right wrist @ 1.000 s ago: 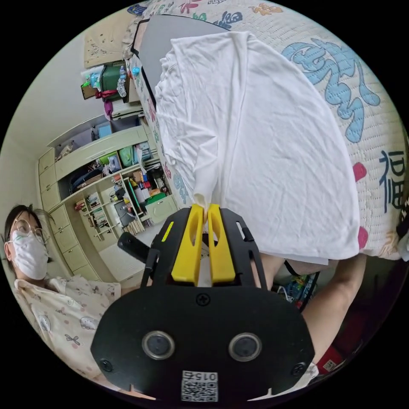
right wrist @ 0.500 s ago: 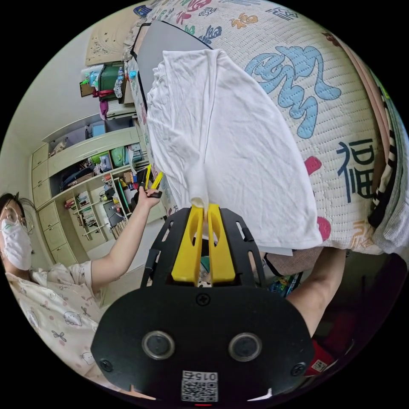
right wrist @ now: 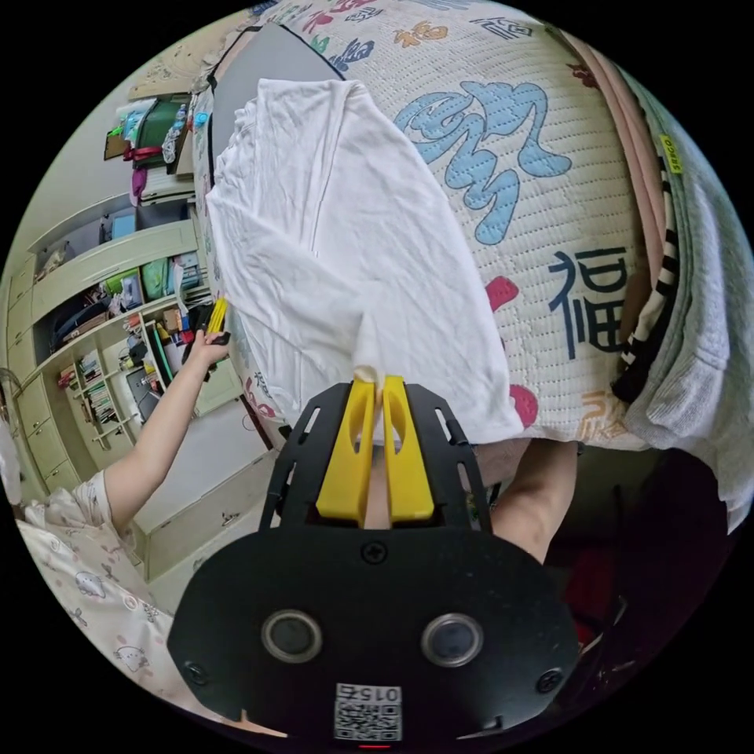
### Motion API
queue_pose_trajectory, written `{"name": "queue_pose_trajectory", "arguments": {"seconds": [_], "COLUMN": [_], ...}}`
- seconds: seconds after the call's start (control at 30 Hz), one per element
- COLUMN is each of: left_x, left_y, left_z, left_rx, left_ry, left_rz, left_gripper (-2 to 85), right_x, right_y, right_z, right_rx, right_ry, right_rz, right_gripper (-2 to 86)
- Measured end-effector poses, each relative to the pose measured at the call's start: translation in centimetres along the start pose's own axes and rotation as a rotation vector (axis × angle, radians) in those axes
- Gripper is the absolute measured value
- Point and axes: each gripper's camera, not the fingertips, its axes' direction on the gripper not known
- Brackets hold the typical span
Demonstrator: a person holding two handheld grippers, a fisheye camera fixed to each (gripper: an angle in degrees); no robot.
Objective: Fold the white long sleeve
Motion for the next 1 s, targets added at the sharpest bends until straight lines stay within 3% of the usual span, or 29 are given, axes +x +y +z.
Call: {"name": "queue_pose_trajectory", "arguments": {"seconds": [0.1,0.3,0.57,0.67,0.77,1.0], "left_x": [-0.8,3.6,19.1,24.0,27.6,32.3], "left_y": [-0.8,-3.0,-7.5,-9.4,-11.2,-13.4], "left_z": [0.7,1.8,10.9,17.2,22.9,33.8], "left_rx": [-0.013,-0.080,-0.258,-0.351,-0.376,-0.479], "left_ry": [-0.023,-0.111,-0.199,-0.178,-0.183,-0.242], "left_rz": [-0.004,0.285,0.841,0.885,0.855,0.837], "left_gripper": [-0.5,3.5,10.0,11.4,12.4,13.2], "right_x": [0.8,1.0,-12.6,-18.0,-20.5,-23.8], "right_y": [1.6,5.7,-3.7,-8.5,-12.9,-14.5], "right_z": [1.4,-0.1,-7.4,-7.4,-5.8,-1.8], "right_rx": [-0.045,-0.077,0.253,0.310,0.287,0.209], "right_ry": [0.053,0.240,0.382,0.292,0.208,0.330], "right_rz": [0.040,-0.010,-0.485,-0.566,-0.502,-0.415], "right_gripper": [4.6,7.8,8.5,9.8,11.4,11.8]}}
